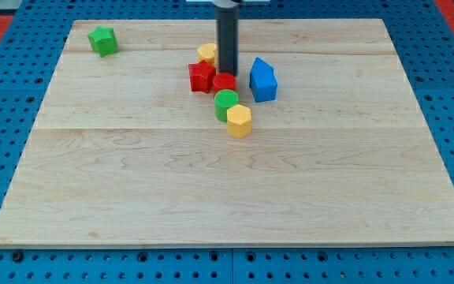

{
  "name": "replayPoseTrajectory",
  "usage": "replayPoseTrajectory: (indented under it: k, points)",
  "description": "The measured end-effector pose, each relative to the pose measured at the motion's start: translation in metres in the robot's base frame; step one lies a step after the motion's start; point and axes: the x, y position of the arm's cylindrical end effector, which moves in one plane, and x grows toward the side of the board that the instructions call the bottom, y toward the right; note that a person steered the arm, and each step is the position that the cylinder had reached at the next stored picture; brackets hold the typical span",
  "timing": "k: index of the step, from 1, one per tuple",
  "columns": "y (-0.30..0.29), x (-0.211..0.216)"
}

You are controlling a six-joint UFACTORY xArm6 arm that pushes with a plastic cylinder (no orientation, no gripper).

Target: Move green circle to the center left of the board

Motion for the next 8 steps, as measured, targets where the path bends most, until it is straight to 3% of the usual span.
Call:
replayPoseTrajectory:
  k: [1,2,6,8]
  points:
    - [0.036,0.01]
    - [0.044,0.047]
    - [-0.129,0.104]
    - [-0.177,0.153]
